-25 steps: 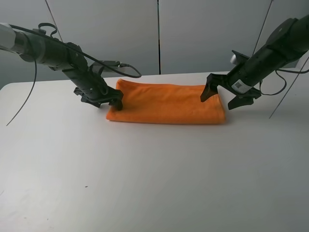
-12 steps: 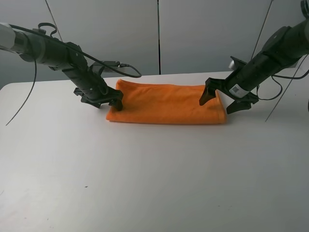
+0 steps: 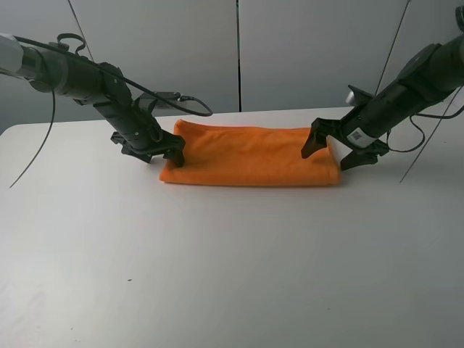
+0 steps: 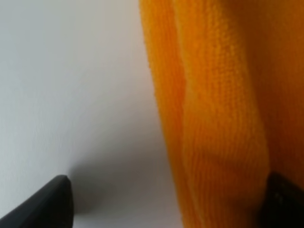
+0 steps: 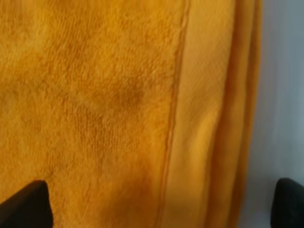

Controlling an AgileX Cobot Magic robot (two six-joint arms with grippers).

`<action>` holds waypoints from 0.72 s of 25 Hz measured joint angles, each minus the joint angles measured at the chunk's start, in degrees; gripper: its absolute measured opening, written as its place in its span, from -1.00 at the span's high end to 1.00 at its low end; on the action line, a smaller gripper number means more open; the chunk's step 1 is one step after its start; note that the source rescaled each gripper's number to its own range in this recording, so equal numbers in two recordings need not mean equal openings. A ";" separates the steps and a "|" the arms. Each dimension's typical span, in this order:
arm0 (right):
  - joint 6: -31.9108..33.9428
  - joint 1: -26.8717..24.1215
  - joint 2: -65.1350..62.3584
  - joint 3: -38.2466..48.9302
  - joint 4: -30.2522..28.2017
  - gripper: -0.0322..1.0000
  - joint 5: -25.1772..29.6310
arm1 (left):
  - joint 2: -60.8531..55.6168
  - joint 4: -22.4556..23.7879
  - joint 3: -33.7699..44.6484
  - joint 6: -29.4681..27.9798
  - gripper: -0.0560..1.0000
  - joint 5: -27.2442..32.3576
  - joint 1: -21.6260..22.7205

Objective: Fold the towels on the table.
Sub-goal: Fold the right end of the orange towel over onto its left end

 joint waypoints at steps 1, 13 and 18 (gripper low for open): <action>-0.61 -0.69 0.03 0.00 1.16 -1.00 0.00 | 0.00 0.00 -0.04 0.00 -1.00 0.10 0.00; -6.38 -3.15 2.30 -0.59 12.60 -1.00 2.28 | 0.00 -0.21 -0.04 0.20 -1.00 0.61 0.00; -6.88 -1.12 2.30 -0.58 13.29 -1.00 1.75 | 0.00 -0.21 -0.04 0.23 -1.00 0.71 0.00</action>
